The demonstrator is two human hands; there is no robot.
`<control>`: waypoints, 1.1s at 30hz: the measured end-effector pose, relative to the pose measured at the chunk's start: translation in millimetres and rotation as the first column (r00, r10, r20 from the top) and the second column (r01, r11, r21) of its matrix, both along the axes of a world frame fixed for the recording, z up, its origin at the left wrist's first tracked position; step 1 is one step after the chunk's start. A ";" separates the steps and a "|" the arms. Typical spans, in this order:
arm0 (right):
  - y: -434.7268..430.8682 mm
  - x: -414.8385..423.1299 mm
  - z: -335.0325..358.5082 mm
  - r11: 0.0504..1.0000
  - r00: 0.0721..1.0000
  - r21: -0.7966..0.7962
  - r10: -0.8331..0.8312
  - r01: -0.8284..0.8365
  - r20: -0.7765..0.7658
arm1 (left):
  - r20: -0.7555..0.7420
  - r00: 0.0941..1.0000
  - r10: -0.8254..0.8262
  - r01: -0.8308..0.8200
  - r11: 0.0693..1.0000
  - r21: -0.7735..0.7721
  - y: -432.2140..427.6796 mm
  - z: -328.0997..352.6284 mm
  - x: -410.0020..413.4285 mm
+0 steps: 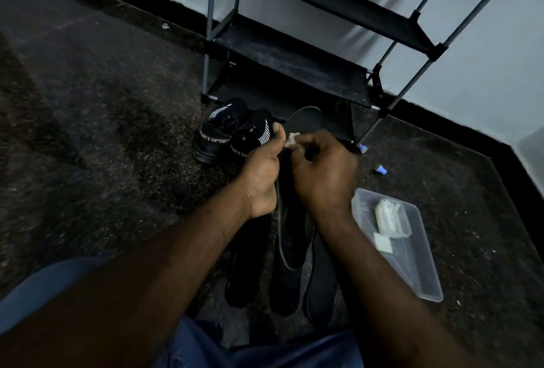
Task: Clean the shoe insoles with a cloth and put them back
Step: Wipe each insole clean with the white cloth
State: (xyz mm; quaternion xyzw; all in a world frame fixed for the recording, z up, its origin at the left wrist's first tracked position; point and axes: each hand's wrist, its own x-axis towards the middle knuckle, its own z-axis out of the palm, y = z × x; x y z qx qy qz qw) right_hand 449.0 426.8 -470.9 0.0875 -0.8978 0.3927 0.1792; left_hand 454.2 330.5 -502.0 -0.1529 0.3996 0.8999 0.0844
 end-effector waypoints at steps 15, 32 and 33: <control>30.0 -36.3 22.2 0.999 0.999 -0.044 -0.014 0.012 -0.039 | -0.003 1.000 -0.008 0.008 1.000 -0.029 7.1 -3.6 0.0; 24.7 -44.9 8.7 0.956 0.974 0.284 -0.002 0.069 -0.228 | -0.031 0.999 -0.008 0.008 1.000 0.011 0.0 7.9 3.5; 27.1 -50.6 11.3 0.967 0.975 0.242 -0.027 0.082 -0.221 | -0.033 0.999 -0.008 0.008 1.000 0.000 -0.1 7.8 2.1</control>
